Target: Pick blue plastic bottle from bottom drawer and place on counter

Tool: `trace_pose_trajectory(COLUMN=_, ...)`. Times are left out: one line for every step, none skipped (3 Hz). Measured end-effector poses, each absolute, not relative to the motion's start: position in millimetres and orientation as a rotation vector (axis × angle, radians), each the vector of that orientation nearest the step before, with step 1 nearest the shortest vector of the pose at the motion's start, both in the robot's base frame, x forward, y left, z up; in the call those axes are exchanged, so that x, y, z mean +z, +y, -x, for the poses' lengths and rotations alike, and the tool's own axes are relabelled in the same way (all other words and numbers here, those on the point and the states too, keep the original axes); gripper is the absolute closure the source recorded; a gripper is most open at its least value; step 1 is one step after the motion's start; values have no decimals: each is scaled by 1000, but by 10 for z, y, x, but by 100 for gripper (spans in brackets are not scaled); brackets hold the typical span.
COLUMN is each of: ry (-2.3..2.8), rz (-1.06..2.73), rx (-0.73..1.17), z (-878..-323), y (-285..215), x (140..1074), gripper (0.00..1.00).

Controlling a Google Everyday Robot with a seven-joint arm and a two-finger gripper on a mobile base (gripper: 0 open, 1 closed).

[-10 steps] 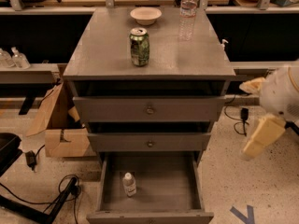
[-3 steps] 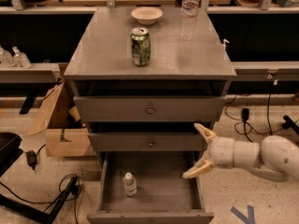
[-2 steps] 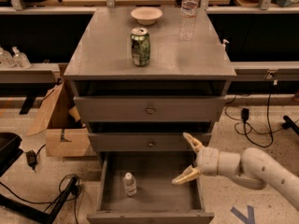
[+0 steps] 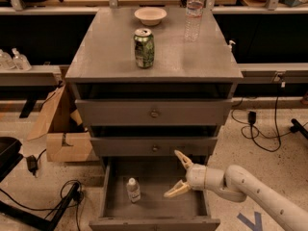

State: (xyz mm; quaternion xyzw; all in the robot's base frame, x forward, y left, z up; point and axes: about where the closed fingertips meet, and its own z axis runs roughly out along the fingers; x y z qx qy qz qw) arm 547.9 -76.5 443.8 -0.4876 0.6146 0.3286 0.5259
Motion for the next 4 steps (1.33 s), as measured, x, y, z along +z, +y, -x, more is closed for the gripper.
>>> trace_pose_trajectory(ry=1470, rz=1166, rx=786, z=-5479, y=-765, x=4438, gripper=0)
trace_pose_trajectory(ry=1451, rz=1154, rx=833, z=-5448, y=-637, x=4303, gripper=0)
trace_pose_trajectory(ry=1403, rz=1164, rx=938, z=-5489, y=-317, x=3891, gripper=0)
trace_pose_trajectory(ry=1323, rz=1185, rx=1034, z=-5621, y=65, x=3541, gripper=0)
